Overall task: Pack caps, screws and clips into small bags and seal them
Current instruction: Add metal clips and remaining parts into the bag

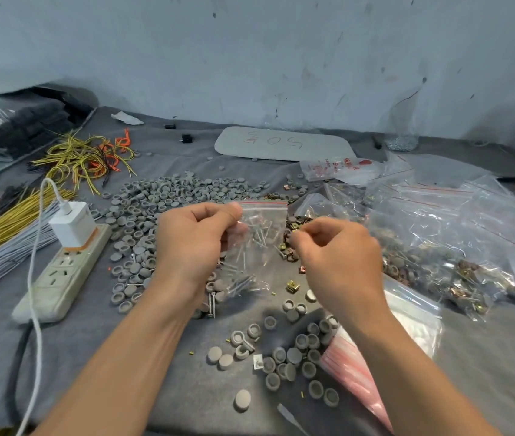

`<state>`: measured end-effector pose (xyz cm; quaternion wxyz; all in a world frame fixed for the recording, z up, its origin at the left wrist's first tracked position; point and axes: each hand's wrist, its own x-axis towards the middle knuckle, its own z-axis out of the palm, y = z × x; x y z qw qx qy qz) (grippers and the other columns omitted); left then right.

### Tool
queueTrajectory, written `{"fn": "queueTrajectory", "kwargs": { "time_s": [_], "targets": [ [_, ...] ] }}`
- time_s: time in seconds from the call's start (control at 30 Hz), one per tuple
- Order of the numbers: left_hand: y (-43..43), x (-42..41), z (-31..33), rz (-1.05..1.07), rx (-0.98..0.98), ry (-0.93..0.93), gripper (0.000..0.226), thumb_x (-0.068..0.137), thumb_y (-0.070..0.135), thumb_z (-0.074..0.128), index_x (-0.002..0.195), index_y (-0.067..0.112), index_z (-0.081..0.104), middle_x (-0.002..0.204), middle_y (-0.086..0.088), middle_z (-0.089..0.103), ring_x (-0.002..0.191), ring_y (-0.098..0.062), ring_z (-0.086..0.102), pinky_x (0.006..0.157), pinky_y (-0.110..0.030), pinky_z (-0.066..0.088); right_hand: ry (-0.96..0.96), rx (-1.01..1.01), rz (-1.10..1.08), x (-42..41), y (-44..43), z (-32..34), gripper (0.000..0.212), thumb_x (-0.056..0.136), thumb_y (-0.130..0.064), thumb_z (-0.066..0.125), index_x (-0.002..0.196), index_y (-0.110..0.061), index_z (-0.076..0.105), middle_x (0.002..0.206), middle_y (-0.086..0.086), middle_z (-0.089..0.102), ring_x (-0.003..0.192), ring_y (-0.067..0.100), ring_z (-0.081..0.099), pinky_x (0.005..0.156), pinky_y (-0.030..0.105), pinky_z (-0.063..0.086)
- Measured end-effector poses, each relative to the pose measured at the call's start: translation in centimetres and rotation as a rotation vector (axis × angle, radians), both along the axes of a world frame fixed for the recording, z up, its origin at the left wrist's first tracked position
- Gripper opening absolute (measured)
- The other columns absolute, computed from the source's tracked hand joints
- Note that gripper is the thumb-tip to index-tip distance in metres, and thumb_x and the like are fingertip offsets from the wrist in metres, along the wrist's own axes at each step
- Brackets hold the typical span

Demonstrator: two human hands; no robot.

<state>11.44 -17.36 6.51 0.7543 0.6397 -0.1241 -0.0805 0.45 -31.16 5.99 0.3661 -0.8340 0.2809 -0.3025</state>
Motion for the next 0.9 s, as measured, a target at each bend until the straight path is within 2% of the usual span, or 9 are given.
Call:
{"fn": "queueTrajectory", "kwargs": {
  "time_s": [0.1,0.13,0.23,0.33,0.4,0.5,0.6,0.73,0.9],
  "targets": [
    [-0.5,-1.1,0.3,-0.064,-0.012,-0.052,0.011,0.086,0.013,0.079,0.077,0.017,0.083,0.073,-0.011,0.077,0.063,-0.019,0.074,0.057,-0.024,0.056,0.169,0.155,0.349,0.0,2.4,-0.6,0.053,0.073,-0.055,0.078,0.123,-0.045,0.066,0.102,-0.027,0.072,0.089,-0.009,0.067,0.078,0.015,0.054],
    [-0.7,-1.7,0.3,-0.113,0.013,-0.079,0.010,0.085,0.013,0.079,0.078,0.017,0.083,0.074,-0.010,0.077,0.063,-0.020,0.074,0.057,-0.025,0.056,0.215,0.146,0.398,0.1,3.1,-0.8,0.055,0.071,-0.054,0.077,0.122,-0.050,0.060,0.104,-0.027,0.071,0.090,-0.010,0.066,0.075,0.011,0.051],
    [-1.6,-3.1,-0.3,-0.162,0.074,-0.160,0.011,0.080,0.015,0.080,0.070,0.020,0.082,0.066,-0.008,0.075,0.052,-0.015,0.067,0.048,-0.023,0.049,0.259,0.076,0.415,1.1,3.2,-0.9,0.016,0.083,-0.018,0.068,0.095,-0.029,0.065,0.084,-0.008,0.072,0.075,0.009,0.065,0.061,0.021,0.048],
    [-2.0,-3.3,-0.8,-0.039,0.139,-0.299,0.015,0.081,0.018,0.080,0.070,0.027,0.080,0.061,0.001,0.073,0.051,-0.010,0.066,0.049,-0.020,0.050,0.334,0.107,0.372,1.3,2.5,-0.7,0.027,0.088,0.001,0.055,0.073,-0.021,0.057,0.072,-0.002,0.069,0.068,0.017,0.065,0.060,0.030,0.050],
    [-1.7,-3.0,-0.6,-0.076,0.105,-0.314,0.012,0.089,0.022,0.079,0.078,0.026,0.082,0.069,0.002,0.076,0.063,-0.013,0.073,0.060,-0.025,0.058,0.264,0.240,0.360,1.1,2.2,-0.6,0.035,0.095,0.005,0.051,0.080,-0.025,0.061,0.068,-0.006,0.072,0.061,0.006,0.066,0.055,0.020,0.052],
    [-0.7,-2.0,0.2,-0.181,-0.002,-0.197,0.012,0.084,0.038,0.078,0.086,0.027,0.083,0.083,-0.001,0.080,0.079,-0.017,0.078,0.068,-0.022,0.059,0.008,0.795,0.380,0.8,1.1,0.1,0.034,0.102,0.009,0.044,0.108,-0.014,0.068,0.089,0.010,0.079,0.066,0.012,0.075,0.053,0.024,0.058],
    [0.4,-0.6,0.3,-0.230,0.200,-0.115,0.018,0.080,0.038,0.081,0.097,0.032,0.081,0.094,0.011,0.080,0.087,-0.002,0.075,0.072,-0.017,0.057,-0.146,1.019,0.364,0.4,-0.9,0.3,0.030,0.102,0.010,0.046,0.118,-0.005,0.066,0.098,0.012,0.080,0.072,0.017,0.076,0.060,0.027,0.059],
    [0.3,-0.7,-0.1,-0.536,0.373,0.044,0.027,0.088,0.014,0.078,0.115,0.017,0.075,0.095,-0.005,0.080,0.087,-0.017,0.077,0.075,-0.026,0.061,-0.222,1.083,0.424,0.5,-1.7,0.3,0.026,0.100,0.007,0.050,0.119,-0.001,0.066,0.101,0.016,0.079,0.076,0.021,0.075,0.067,0.032,0.063],
    [-0.6,-1.0,0.0,-0.284,0.251,0.125,0.012,0.089,-0.006,0.071,0.095,0.003,0.075,0.076,-0.011,0.077,0.065,-0.015,0.074,0.054,-0.019,0.055,-0.161,1.083,0.358,0.1,-2.7,0.2,0.028,0.087,-0.012,0.074,0.115,-0.010,0.074,0.110,0.012,0.079,0.098,0.025,0.075,0.075,0.038,0.062]
  ]
}}
